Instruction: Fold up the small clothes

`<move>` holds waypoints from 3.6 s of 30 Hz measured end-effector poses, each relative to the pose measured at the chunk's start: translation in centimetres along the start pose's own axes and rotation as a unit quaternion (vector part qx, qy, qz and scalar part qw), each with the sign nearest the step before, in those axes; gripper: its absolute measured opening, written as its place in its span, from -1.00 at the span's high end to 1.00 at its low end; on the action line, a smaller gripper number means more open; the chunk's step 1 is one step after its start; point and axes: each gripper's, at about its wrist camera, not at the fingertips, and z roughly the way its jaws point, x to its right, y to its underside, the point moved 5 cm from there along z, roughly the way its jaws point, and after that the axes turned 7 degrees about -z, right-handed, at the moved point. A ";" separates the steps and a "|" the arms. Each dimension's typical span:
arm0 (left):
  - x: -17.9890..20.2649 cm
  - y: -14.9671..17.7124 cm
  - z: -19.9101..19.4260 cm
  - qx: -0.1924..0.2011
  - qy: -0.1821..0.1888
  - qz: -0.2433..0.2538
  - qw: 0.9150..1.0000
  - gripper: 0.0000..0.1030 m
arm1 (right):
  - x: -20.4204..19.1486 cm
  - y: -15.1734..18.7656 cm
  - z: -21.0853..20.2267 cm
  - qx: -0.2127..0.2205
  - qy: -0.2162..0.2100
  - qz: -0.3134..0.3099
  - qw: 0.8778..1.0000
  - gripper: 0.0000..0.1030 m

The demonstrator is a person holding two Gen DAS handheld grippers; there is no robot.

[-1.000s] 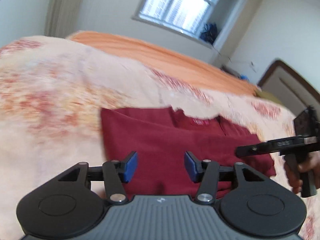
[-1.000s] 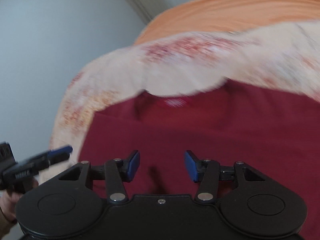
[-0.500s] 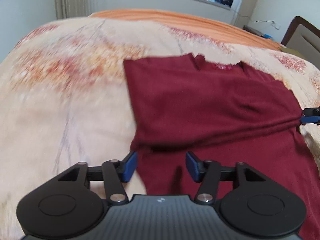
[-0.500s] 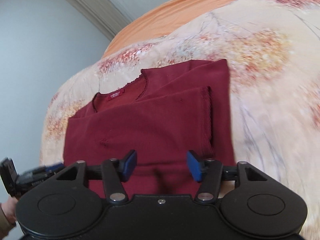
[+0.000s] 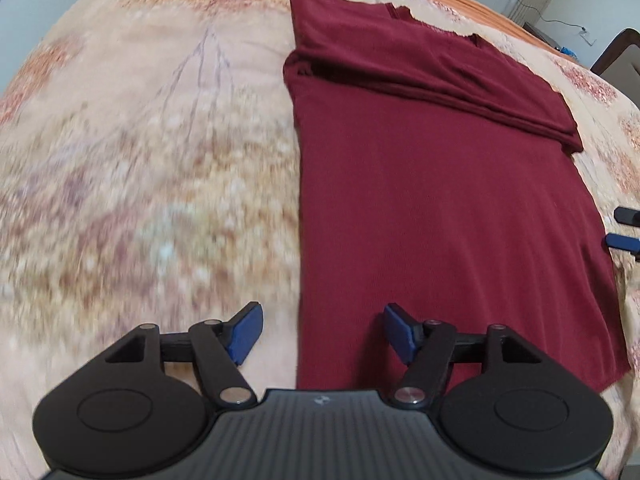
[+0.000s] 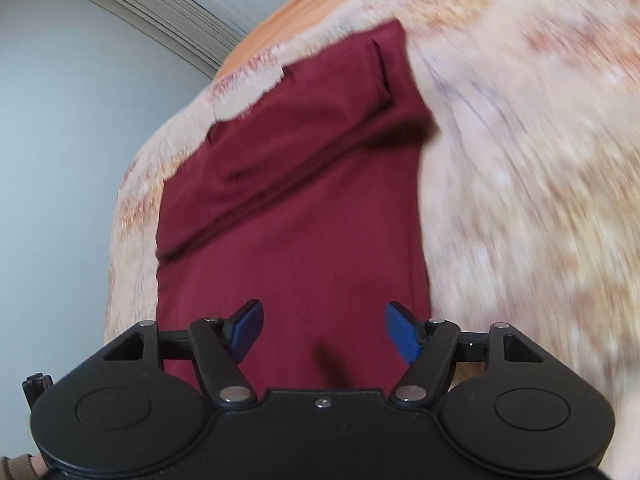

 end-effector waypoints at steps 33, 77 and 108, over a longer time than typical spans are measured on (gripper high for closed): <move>0.0 6.0 -0.9 -0.083 0.083 -0.003 0.993 -0.15 | 3.2 13.6 -5.5 -0.045 0.050 0.084 0.994 0.80; 8.2 14.9 -1.9 0.046 -0.026 0.683 0.728 0.13 | -6.3 12.4 -7.1 -0.086 0.102 -0.262 0.956 -0.20; 8.9 6.2 -3.4 -0.038 0.091 0.473 0.875 0.69 | -10.2 16.6 -4.8 -0.120 0.120 -0.517 0.839 -0.25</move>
